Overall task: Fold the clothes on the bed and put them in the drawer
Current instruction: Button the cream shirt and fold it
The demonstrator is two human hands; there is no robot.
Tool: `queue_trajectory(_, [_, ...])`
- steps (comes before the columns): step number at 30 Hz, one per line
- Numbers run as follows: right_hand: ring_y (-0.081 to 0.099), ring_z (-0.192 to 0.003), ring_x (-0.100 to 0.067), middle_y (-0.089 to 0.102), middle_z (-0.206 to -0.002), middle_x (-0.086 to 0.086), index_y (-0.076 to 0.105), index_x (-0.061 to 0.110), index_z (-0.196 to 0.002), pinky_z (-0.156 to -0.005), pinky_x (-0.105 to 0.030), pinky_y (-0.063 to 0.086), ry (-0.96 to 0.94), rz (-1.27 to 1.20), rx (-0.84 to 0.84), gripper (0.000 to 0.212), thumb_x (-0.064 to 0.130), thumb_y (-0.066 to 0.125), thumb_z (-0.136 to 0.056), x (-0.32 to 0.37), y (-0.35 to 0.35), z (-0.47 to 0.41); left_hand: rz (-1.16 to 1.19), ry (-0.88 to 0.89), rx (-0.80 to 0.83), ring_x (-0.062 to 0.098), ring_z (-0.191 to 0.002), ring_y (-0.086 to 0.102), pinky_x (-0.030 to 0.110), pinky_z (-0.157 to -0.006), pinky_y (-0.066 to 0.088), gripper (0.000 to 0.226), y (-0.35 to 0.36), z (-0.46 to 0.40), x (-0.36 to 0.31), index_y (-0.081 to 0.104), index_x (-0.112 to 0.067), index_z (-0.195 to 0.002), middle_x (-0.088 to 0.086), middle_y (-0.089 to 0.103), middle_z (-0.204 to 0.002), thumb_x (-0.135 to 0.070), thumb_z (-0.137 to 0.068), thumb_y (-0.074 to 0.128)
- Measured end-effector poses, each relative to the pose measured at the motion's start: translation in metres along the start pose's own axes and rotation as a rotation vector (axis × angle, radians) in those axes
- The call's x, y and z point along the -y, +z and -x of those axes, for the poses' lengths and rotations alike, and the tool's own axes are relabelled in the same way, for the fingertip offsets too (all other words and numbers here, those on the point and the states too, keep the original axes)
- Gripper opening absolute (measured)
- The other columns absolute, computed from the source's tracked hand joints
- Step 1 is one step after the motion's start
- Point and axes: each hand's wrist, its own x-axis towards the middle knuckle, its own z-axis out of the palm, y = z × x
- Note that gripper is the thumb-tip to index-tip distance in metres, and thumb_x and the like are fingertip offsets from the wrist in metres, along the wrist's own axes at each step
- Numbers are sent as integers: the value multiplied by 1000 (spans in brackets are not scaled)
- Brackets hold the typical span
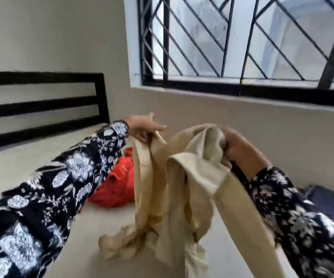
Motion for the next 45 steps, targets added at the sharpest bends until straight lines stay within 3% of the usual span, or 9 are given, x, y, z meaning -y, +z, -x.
queue_trajectory(3, [48,-61,-17,46,-79,-6,57,11,-95,-54,-22,41,359,349,-179,8,14,49,-95,-78,-38,12,-29,-80,196,20,-69,58,27,-55,55,71,77,15,61,21,-15,-146,9,54,-90,-40,-92,60])
queue_trajectory(7, [44,-96,-24,42,-108,-11,41,2,-123,-72,-30,37,468,920,-222,40,23,55,-92,-173,-93,43,-146,91,185,20,-92,59,28,-78,43,50,195,58,129,47,-14,-131,-2,59,-99,-37,-88,59])
queue_trajectory(10, [52,-111,-34,55,-118,-18,54,-2,-118,-80,-32,39,215,1141,-148,35,18,56,-90,-185,-91,54,-73,137,-32,12,-67,52,27,-65,40,5,250,108,141,57,-15,-88,-5,55,-71,-19,-91,58])
queue_trajectory(15, [57,-109,-27,61,-119,-13,59,1,-119,-89,-30,41,-40,1137,-12,36,27,57,-93,-197,-49,54,-75,-162,-1,23,-67,59,29,-53,37,45,294,128,164,51,-19,-61,2,60,-67,-54,-89,54])
queue_trajectory(20, [58,-107,-34,61,-116,-16,50,4,-117,-79,-37,43,-27,1230,65,46,43,53,-93,-215,1,35,-102,-235,-169,33,-100,63,29,-73,47,60,301,121,166,60,-6,-111,13,66,-109,-59,-85,54])
queue_trajectory(28, [58,-105,-36,58,-112,-12,57,9,-108,-79,-39,43,198,1324,142,22,17,47,-91,-233,18,18,-17,-202,-113,25,-94,63,28,-68,46,46,306,120,172,60,-9,-106,6,65,-104,-51,-89,54])
queue_trajectory(34, [59,-101,-33,64,-105,-11,61,14,-111,-74,-34,46,-40,1188,9,26,11,46,-90,-181,3,11,221,-244,-154,23,-70,60,29,-58,40,50,302,109,169,51,-13,-72,2,58,-70,-61,-86,54])
queue_trajectory(42, [62,-92,-24,66,-96,-4,65,12,-106,-77,-30,49,-251,946,-55,23,8,46,-94,-86,-6,2,238,-28,-208,14,-59,58,25,-52,42,41,265,92,134,59,-14,-75,-3,60,-64,-47,-96,47])
queue_trajectory(45, [59,-75,-26,61,-87,-3,61,17,-113,-63,-34,47,-426,1206,-204,26,9,43,-96,-53,-18,3,-23,153,-344,24,-87,65,34,-73,50,39,226,82,112,66,-11,-103,4,69,-93,-40,-96,42])
